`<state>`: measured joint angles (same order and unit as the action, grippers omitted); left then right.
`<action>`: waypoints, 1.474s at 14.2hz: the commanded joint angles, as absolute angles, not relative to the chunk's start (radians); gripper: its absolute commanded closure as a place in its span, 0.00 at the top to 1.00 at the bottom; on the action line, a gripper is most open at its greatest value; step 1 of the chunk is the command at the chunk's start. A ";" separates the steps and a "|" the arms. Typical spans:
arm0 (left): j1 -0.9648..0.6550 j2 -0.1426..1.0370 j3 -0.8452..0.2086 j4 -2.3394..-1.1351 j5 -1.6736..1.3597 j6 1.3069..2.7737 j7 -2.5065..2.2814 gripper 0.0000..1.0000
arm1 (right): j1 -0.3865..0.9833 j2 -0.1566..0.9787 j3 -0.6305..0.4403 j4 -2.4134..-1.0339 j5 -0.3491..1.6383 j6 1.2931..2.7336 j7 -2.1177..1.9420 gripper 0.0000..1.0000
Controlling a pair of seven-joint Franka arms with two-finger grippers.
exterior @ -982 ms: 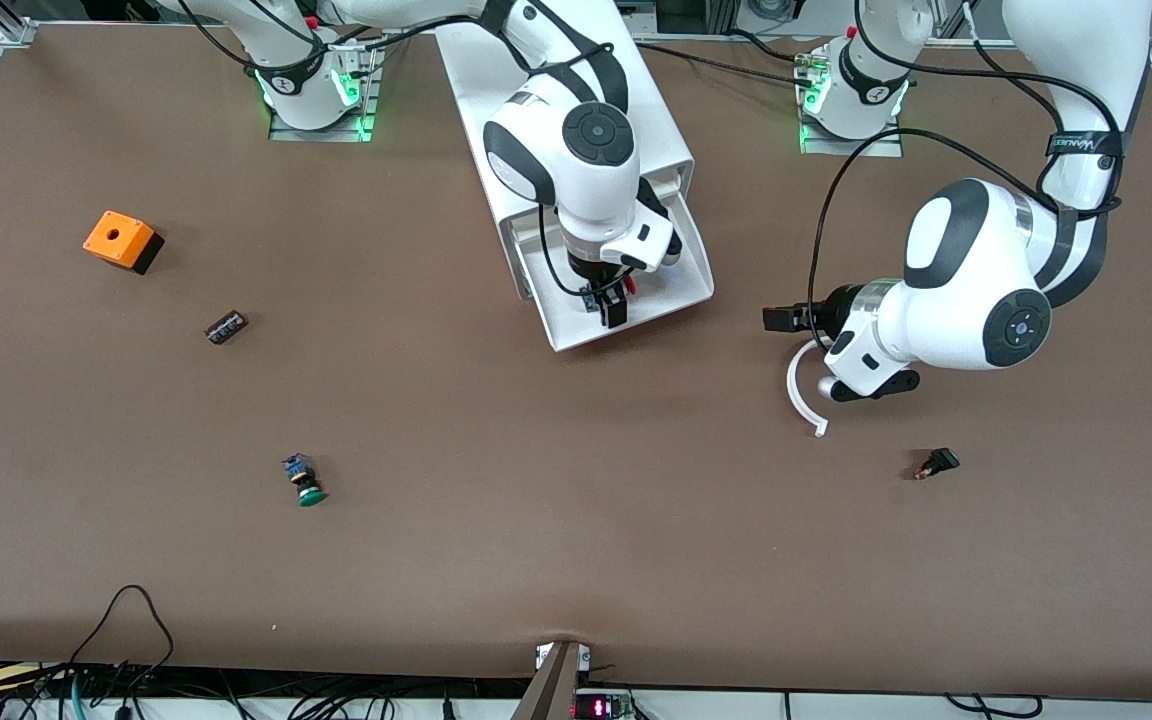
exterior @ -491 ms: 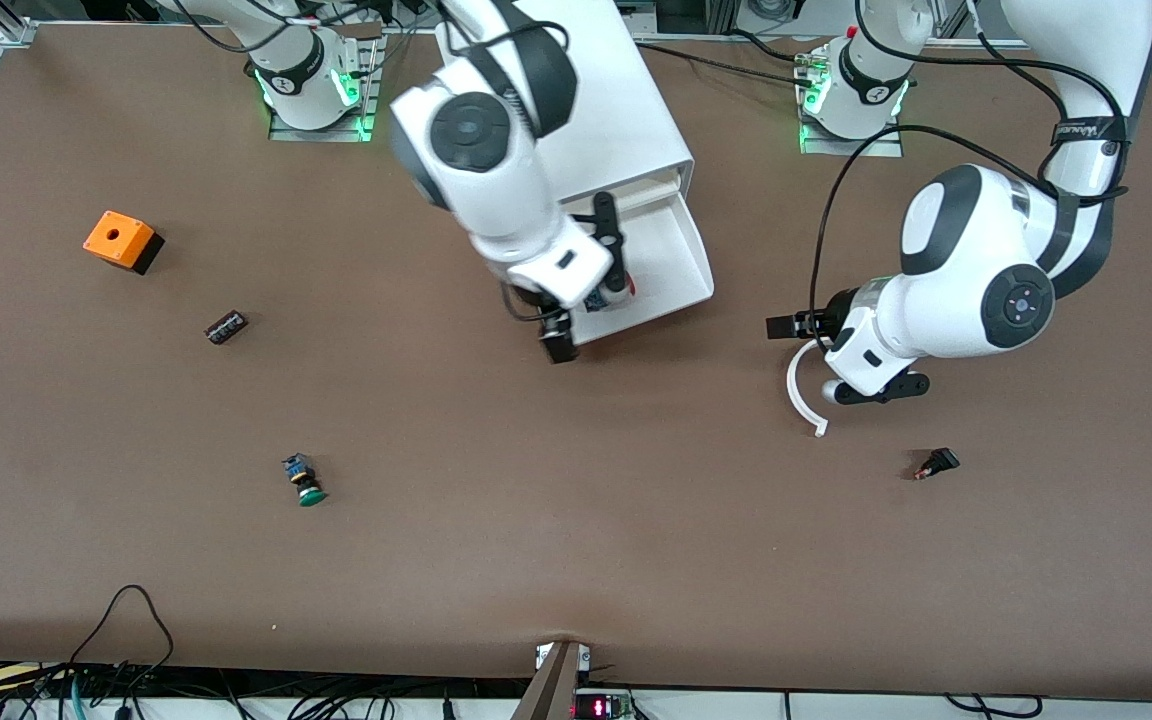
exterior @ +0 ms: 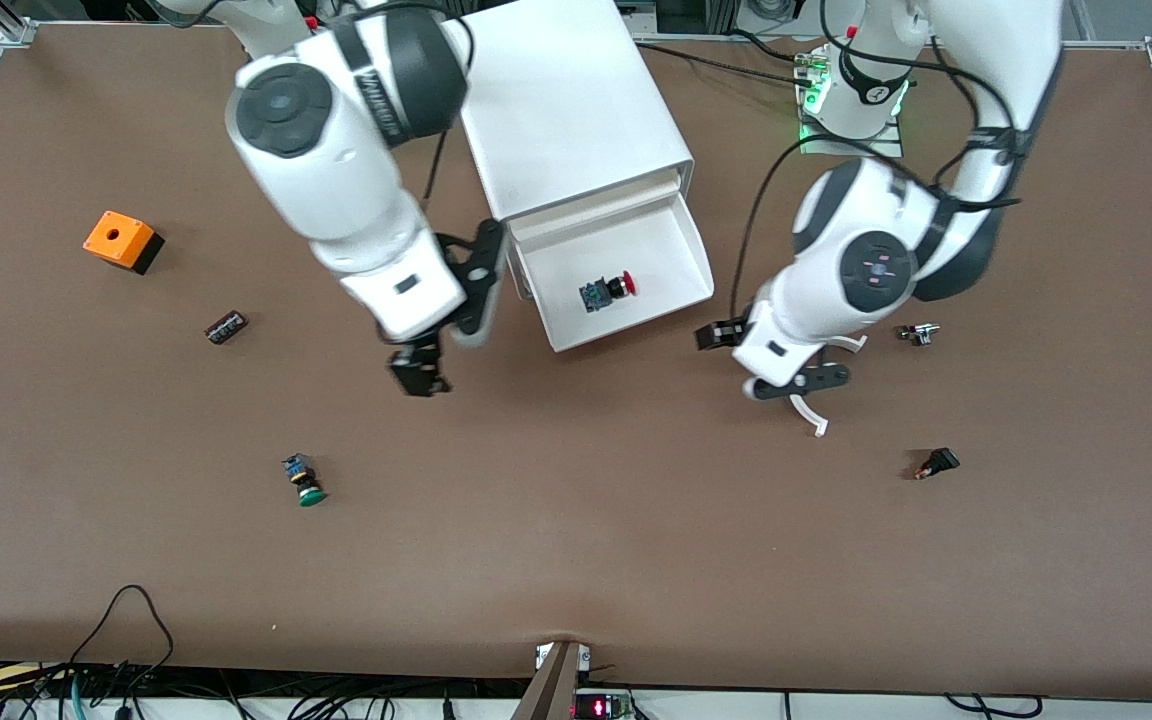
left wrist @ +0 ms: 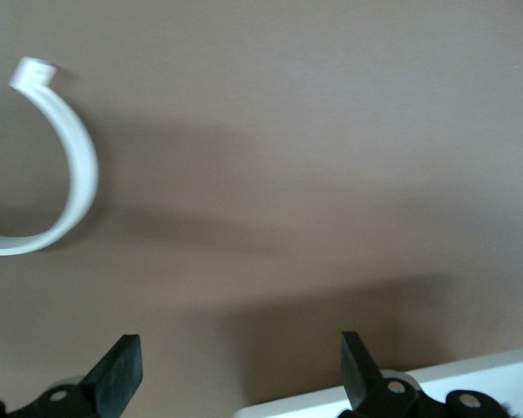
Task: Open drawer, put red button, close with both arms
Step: 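Push the drawer inward with the left gripper while the right gripper withdraws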
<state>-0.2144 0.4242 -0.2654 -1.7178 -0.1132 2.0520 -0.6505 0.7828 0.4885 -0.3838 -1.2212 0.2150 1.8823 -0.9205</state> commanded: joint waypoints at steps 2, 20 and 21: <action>-0.267 0.460 -0.258 -1.713 -0.075 2.146 -0.706 1.00 | 0.743 0.469 -0.388 -1.232 0.226 1.845 -0.673 1.00; -0.371 0.509 -0.307 -1.726 -0.063 2.054 -0.890 1.00 | 0.211 0.316 -0.177 -1.318 0.121 1.654 -0.228 1.00; -0.370 0.509 -0.317 -1.726 -0.064 2.052 -0.891 1.00 | 0.169 0.305 -0.149 -1.318 0.120 1.645 -0.254 1.00</action>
